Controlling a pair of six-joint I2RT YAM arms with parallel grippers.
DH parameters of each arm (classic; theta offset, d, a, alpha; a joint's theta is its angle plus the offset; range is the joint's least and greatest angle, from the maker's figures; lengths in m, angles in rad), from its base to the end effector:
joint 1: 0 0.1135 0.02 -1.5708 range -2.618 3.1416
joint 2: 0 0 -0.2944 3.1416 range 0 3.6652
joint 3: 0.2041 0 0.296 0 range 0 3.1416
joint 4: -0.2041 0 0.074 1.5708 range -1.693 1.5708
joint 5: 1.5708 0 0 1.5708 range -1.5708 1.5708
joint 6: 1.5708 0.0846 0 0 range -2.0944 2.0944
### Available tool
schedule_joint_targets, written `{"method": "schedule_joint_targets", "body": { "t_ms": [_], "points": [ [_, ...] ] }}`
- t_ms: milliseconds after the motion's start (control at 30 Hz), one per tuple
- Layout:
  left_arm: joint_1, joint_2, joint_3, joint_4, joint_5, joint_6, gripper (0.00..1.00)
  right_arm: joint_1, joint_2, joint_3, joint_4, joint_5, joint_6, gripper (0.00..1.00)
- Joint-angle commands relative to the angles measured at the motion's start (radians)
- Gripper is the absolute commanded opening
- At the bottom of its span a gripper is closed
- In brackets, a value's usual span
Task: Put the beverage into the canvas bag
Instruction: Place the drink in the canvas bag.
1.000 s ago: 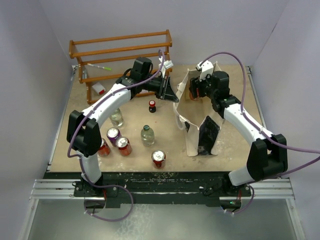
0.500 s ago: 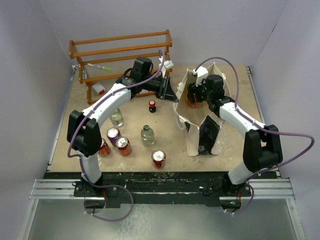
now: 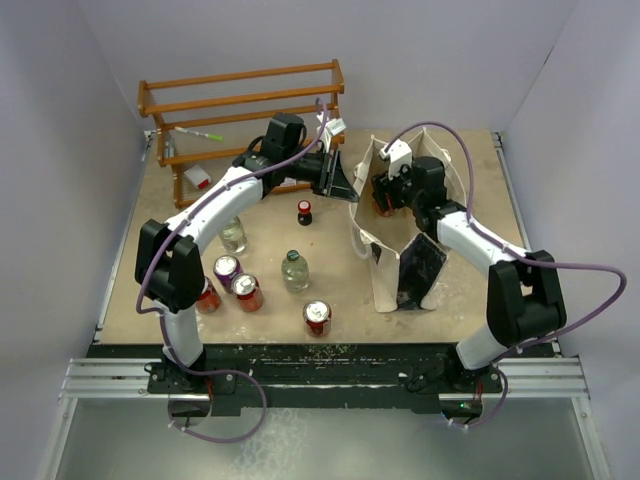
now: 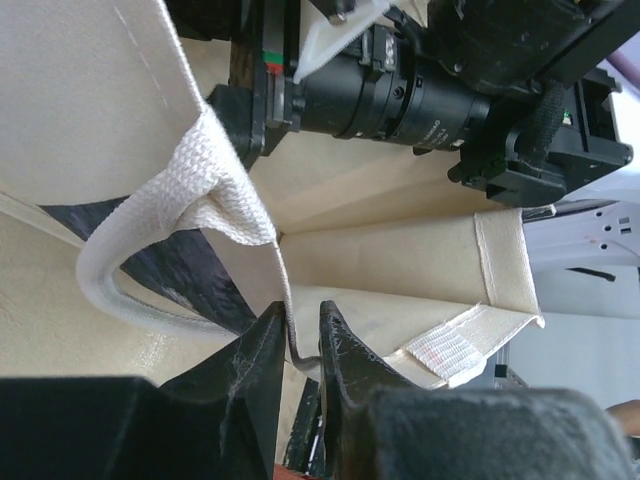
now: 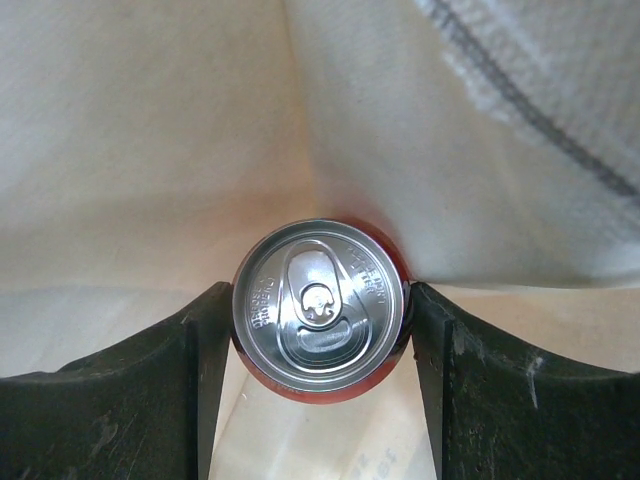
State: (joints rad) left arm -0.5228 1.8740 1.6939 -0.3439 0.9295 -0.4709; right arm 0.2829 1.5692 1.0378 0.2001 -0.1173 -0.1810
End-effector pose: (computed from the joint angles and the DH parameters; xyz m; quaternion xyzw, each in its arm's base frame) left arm 0.4095 -0.3142 0.3392 0.2440 0.7682 -0.5542 0.2077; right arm 0.4286 0.1349 0.2613 -0.2199 0.7830 0.0772 0.5767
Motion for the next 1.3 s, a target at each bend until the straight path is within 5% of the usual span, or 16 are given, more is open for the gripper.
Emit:
{"method": "schedule_joint_targets", "body": {
  "t_ms": [0, 433, 833, 1267],
  "points": [
    [0.001, -0.004, 0.005, 0.045, 0.016, -0.045, 0.22, 0.001, -0.096, -0.057, 0.153, -0.004, -0.057, 0.03],
    [0.0, -0.007, 0.006, 0.055, 0.009, -0.064, 0.22, 0.001, -0.104, 0.013, 0.041, -0.122, -0.256, 0.06],
    [0.001, -0.029, -0.021, 0.052, 0.006, -0.058, 0.21, -0.001, 0.02, 0.035, 0.042, -0.104, -0.207, 0.06],
    [0.009, -0.026, -0.026, 0.057, 0.007, -0.062, 0.2, -0.002, 0.114, 0.004, 0.101, -0.069, -0.16, 0.23]
  ]
}}
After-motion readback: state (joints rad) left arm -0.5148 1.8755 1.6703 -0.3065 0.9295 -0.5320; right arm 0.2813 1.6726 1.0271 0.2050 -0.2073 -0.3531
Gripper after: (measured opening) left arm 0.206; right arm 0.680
